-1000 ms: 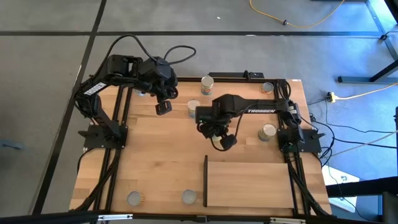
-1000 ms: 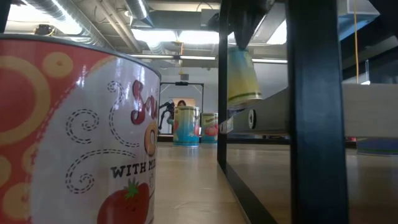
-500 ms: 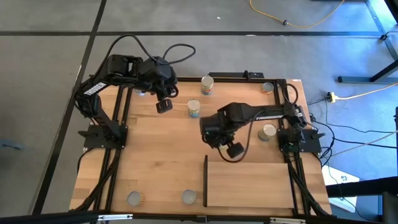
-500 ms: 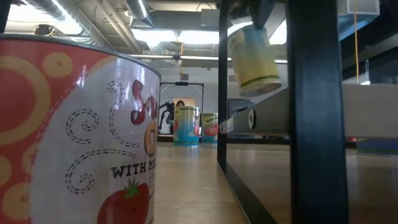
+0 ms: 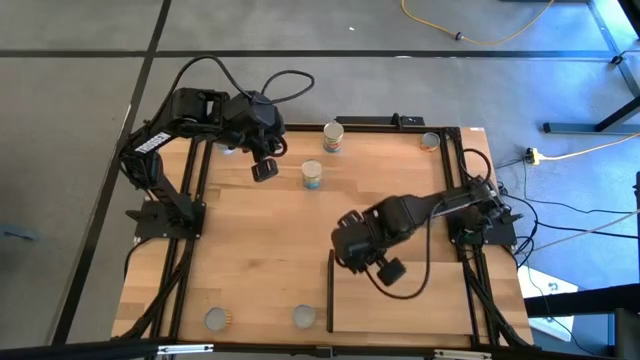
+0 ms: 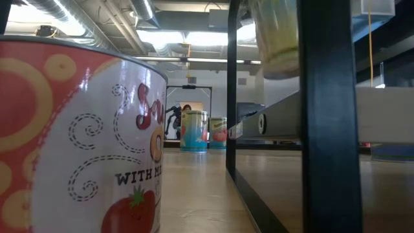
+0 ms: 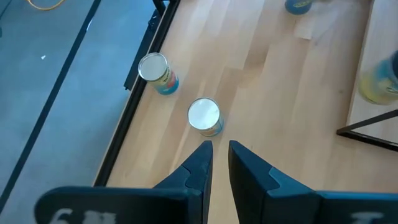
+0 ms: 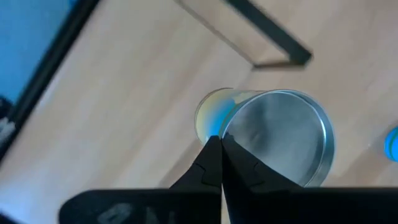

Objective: Pick and place cans onto a shelf
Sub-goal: Put the canned carrots on the shelf

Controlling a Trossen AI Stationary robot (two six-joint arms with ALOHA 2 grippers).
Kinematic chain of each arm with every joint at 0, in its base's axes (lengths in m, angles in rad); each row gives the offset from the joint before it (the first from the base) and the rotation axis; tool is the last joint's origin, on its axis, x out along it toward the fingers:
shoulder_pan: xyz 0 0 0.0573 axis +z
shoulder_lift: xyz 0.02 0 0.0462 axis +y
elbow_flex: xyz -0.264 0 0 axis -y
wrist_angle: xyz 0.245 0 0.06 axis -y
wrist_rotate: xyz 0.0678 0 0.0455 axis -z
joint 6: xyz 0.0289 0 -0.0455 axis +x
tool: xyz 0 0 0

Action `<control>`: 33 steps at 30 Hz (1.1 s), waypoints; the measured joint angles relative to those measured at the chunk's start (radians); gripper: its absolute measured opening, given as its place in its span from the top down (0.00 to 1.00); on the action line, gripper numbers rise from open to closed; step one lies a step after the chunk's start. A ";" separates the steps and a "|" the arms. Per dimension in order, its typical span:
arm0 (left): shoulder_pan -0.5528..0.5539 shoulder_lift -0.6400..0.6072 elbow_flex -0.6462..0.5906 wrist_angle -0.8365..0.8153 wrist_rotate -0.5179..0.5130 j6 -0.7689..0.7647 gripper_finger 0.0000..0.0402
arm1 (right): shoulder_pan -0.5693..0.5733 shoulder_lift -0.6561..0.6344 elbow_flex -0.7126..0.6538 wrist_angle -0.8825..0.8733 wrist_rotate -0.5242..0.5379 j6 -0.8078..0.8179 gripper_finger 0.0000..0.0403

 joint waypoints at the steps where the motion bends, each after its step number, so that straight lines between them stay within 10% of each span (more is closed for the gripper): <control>1: 0.000 0.000 0.000 0.000 0.000 0.013 0.89 | 0.014 0.000 0.000 0.018 0.000 0.026 1.00; 33: 0.000 0.000 0.000 0.000 0.001 0.072 0.89 | 0.289 0.107 -0.004 0.217 0.135 0.629 1.00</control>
